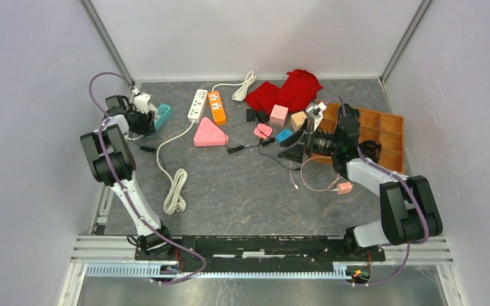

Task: Pull the plug off the socket
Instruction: Move the socket to the center of the board.

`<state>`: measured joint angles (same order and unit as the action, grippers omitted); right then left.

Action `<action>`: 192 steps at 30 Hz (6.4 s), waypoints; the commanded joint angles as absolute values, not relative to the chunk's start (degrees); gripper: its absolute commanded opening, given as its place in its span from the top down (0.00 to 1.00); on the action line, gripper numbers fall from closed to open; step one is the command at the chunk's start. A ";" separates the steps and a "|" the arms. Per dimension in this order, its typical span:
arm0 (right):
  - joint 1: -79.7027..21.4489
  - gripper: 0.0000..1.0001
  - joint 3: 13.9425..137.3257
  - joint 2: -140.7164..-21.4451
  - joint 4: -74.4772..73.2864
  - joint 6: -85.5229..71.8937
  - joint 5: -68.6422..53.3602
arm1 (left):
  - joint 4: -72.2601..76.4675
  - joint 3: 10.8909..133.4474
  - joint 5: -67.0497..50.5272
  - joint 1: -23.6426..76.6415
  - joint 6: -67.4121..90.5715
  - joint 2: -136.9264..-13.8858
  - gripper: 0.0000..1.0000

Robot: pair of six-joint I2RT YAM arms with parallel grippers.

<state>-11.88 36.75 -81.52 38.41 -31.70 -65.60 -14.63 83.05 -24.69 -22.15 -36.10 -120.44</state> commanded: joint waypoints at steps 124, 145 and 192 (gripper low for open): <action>-9.15 0.02 35.40 -72.25 48.75 -28.34 -69.93 | 27.42 27.33 -36.37 37.03 -11.70 -72.94 0.98; -14.36 0.02 49.92 -81.57 -53.41 102.23 -79.93 | 24.92 20.17 -26.35 47.58 -34.09 -72.35 0.98; -31.96 0.03 61.53 -91.68 -40.97 64.55 -59.45 | 25.20 18.55 -18.23 52.82 -37.00 -70.49 0.98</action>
